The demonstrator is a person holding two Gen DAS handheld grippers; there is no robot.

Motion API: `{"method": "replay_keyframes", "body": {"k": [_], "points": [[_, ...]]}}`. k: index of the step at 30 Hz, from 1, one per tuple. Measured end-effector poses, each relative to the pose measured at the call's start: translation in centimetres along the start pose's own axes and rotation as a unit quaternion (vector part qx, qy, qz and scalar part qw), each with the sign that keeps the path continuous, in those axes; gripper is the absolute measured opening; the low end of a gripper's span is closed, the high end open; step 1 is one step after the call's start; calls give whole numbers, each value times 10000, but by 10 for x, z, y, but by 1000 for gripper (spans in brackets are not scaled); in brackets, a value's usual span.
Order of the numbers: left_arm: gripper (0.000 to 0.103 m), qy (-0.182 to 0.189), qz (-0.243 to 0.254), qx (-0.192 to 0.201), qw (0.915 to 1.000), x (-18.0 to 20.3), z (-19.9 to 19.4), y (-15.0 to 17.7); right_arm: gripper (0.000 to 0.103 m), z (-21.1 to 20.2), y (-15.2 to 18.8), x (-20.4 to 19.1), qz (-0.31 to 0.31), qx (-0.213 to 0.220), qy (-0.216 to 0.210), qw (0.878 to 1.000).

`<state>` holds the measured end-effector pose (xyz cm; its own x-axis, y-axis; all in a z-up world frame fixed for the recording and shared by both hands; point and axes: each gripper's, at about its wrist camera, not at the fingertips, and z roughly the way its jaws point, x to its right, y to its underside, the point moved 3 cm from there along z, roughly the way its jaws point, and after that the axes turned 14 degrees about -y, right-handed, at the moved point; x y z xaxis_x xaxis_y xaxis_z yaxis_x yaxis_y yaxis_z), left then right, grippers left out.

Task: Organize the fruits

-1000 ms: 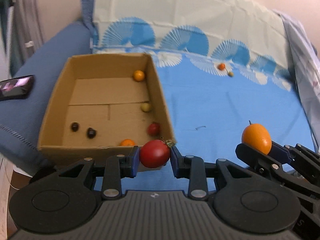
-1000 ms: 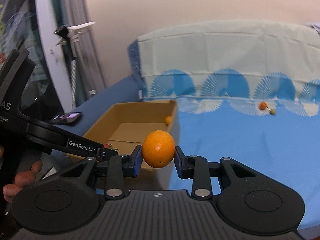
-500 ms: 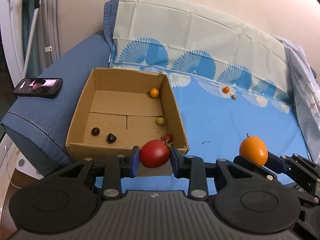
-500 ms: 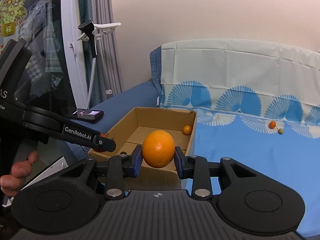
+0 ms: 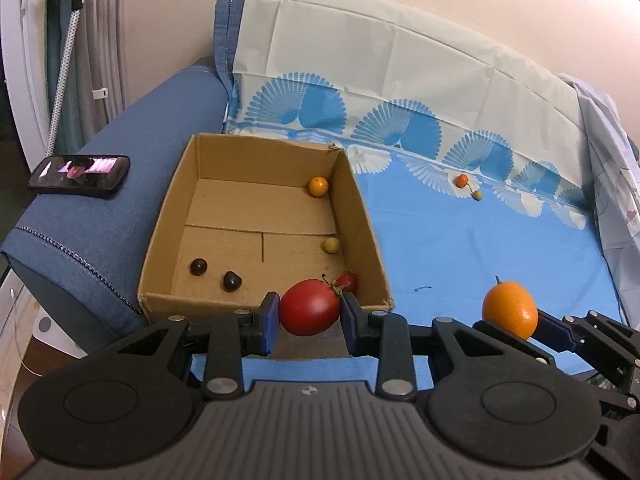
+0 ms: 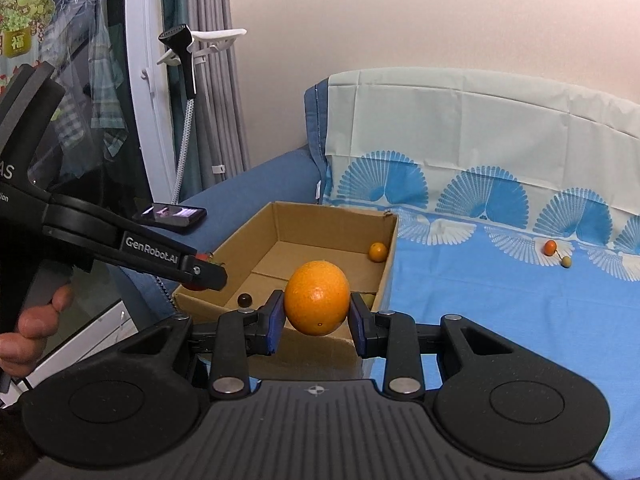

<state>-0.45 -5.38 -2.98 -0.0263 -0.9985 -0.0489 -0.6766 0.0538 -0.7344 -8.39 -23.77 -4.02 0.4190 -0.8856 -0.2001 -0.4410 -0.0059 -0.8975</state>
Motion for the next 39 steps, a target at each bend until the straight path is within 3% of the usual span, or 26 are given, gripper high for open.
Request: {"method": "replay_keyframes", "body": {"k": [14, 25, 39], "points": [[36, -297, -170, -40, 9994, -29, 54, -48, 35, 71, -18, 13, 18, -318, -113, 9994], [36, -420, -216, -186, 9987, -33, 120, -80, 35, 139, -25, 30, -7, -634, -178, 9978], [36, -574, -91, -825, 9949, -36, 212, -63, 35, 222, -3, 47, 34, -1264, -252, 9917]]}}
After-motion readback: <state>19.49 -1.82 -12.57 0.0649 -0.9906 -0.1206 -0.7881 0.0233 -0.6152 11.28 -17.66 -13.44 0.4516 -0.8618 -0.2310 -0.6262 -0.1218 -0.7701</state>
